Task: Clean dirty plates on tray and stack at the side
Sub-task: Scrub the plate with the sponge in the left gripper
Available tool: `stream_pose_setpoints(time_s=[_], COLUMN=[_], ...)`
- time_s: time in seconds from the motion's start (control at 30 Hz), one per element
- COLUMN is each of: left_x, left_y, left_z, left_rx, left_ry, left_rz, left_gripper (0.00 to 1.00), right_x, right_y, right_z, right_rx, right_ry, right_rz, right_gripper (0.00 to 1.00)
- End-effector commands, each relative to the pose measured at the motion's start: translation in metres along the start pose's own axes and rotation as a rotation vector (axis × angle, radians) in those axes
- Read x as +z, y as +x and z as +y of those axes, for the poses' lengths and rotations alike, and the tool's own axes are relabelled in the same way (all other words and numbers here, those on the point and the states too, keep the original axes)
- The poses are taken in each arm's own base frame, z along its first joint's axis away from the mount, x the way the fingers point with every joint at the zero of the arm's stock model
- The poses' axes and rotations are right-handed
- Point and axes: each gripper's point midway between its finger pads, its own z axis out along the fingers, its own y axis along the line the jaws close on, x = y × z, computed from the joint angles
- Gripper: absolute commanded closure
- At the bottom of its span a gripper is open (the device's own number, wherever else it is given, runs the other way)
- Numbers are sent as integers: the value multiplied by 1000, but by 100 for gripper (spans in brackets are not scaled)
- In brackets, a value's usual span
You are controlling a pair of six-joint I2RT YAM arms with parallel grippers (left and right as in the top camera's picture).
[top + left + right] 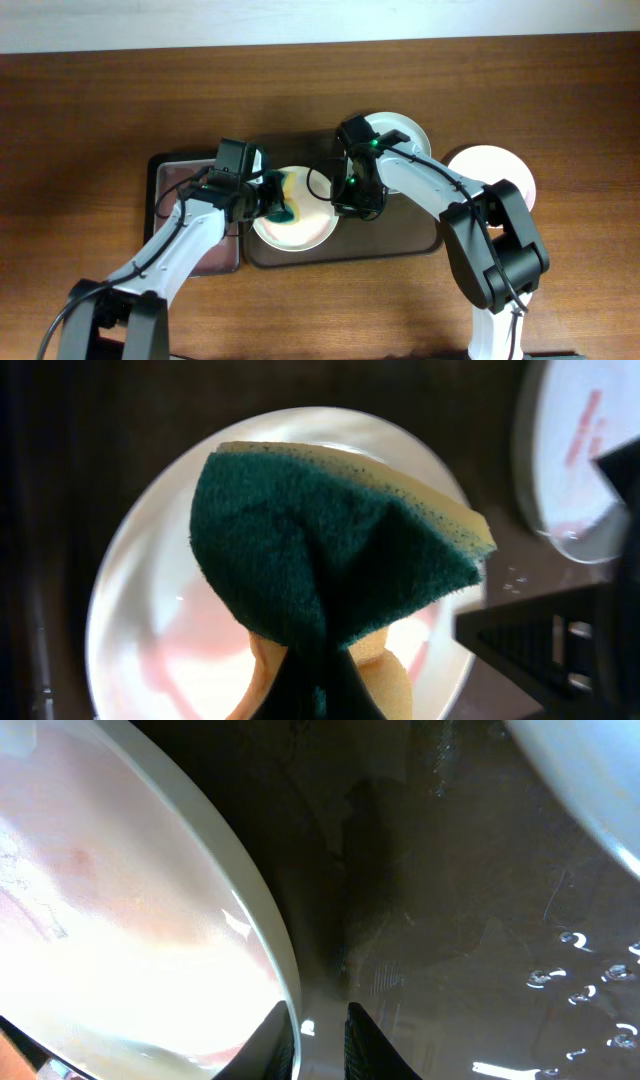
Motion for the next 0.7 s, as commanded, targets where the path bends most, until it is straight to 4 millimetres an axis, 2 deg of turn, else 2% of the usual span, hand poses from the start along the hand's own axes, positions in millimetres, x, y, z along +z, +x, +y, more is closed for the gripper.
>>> stream_pose_setpoints(time_s=[0.0,0.1,0.23,0.3,0.37,0.4,0.5,0.6,0.67], left_x=[4,23,46,59,66,63,45,15,1], left_y=[13,21,19,20,22,21,9,-6,-3], left_z=[-20,-34,-33,-26,-6,11,40,43,37], left_rx=[21,29,0,-2,-11,-20,-31,26,33], left_ry=[50,67,73,54,-44,-126,-254,-265,-254], left_rz=[34,54,51,54,48,35,-15,-61,-62], left_gripper=[100,100,100,100,100,100,100,100,100], right_x=[8,8,8,8,8,8,8,8,8], right_y=[2,2,2,2,3,3,3,3,4], right_z=[-8,-8,-8,-8,-8,-8,-8,-9,-9], right_rx=[7,7,7,7,8,9,9,9,10], right_ry=[28,29,29,29,30,30,31,32,33], right_rz=[13,13,14,14,16,16,17,18,20], right_gripper=[81,81,81,81,81,81,81,81,81])
